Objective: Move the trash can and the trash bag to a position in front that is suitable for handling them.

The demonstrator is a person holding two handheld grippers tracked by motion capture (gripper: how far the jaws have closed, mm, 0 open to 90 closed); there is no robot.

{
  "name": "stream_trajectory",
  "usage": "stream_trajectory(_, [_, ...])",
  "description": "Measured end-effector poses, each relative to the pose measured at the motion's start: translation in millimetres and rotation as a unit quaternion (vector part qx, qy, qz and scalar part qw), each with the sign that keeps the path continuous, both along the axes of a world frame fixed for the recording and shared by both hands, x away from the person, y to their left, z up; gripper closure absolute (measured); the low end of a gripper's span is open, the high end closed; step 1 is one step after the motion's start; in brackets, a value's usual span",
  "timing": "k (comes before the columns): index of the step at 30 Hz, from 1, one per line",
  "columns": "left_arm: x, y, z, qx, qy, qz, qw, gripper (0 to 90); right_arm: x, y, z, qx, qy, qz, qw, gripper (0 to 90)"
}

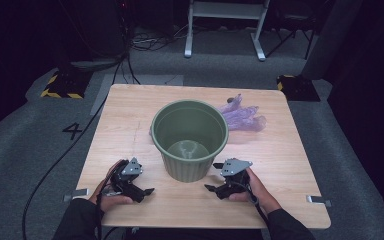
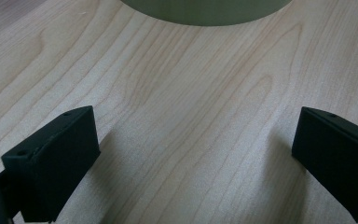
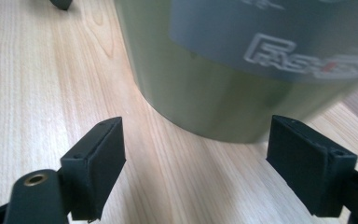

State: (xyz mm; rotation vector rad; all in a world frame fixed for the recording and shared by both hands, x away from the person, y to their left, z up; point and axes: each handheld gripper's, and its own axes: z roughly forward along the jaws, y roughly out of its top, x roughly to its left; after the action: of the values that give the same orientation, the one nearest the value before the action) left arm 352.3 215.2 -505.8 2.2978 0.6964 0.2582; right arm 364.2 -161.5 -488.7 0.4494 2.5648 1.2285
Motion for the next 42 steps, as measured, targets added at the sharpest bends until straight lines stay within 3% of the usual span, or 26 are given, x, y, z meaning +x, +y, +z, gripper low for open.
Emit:
stream_trajectory(2, [0.0, 0.0, 0.0, 0.0, 0.0, 0.0, 1.0, 0.2, 0.4, -2.0, 0.2, -0.001, -0.001, -0.003, 1.0, 19.2])
stream_trajectory(3, [0.0, 0.0, 0.0, 0.0, 0.0, 0.0, 1.0, 0.2, 3.3, -9.3, 1.1, 0.002, -0.003, -0.024, 0.9997, 20.5])
stream_trajectory(6, [0.0, 0.0, 0.0, 0.0, 0.0, 0.0, 1.0, 0.2, 6.2, -15.6, 2.6, 0.008, -0.004, -0.043, 0.999, 21.4])
stream_trajectory(12, [0.0, 0.0, 0.0, 0.0, 0.0, 0.0, 1.0, 0.2, 15.8, -40.9, 7.5, 0.008, -0.03, -0.107, 0.9938, 24.8])
stream_trajectory(13, [0.0, 0.0, 0.0, 0.0, 0.0, 0.0, 1.0, 0.2, 15.8, -40.9, 7.5, 0.008, -0.03, -0.107, 0.9938, 24.8])
stream_trajectory(15, [0.1, 0.0, 0.0, 0.0, 0.0, 0.0, 1.0, 0.2, 22.2, -51.4, 10.9, 0.013, -0.046, -0.145, 0.9884, 28.8])
stream_trajectory(16, [0.0, 0.0, 0.0, 0.0, 0.0, 0.0, 1.0, 0.2, 22.2, -51.4, 10.9, 0.013, -0.046, -0.145, 0.9884, 28.8])
stream_trajectory(17, [0.0, 0.0, 0.0, 0.0, 0.0, 0.0, 1.0, 0.2, 26.9, -57.3, 13.1, 0.013, -0.053, -0.166, 0.9846, 30.2])
stream_trajectory(21, [0.0, 0.0, 0.0, 0.0, 0.0, 0.0, 1.0, 0.2, 34.7, -65.3, 16.0, 0.026, -0.056, -0.189, 0.9799, 30.4])
stream_trajectory(22, [0.1, 0.0, 0.0, 0.0, 0.0, 0.0, 1.0, 0.2, 40.8, -70.1, 18.4, 0.034, -0.058, -0.206, 0.9762, 29.8])
stream_trajectory(30, [0.0, 0.0, 0.0, 0.0, 0.0, 0.0, 1.0, 0.2, 62.0, -75.3, 26.2, 0.054, -0.053, -0.226, 0.9711, 27.8])
stream_trajectory(34, [0.0, 0.0, 0.0, 0.0, 0.0, 0.0, 1.0, 0.2, 77.6, -77.5, 30.6, 0.068, -0.035, -0.242, 0.9673, 27.3])
stream_trajectory(42, [0.0, 0.0, -0.1, 0.0, 0.0, 0.0, 1.0, 0.2, 97.6, -68.0, 34.5, 0.063, -0.037, -0.248, 0.9661, 27.2])
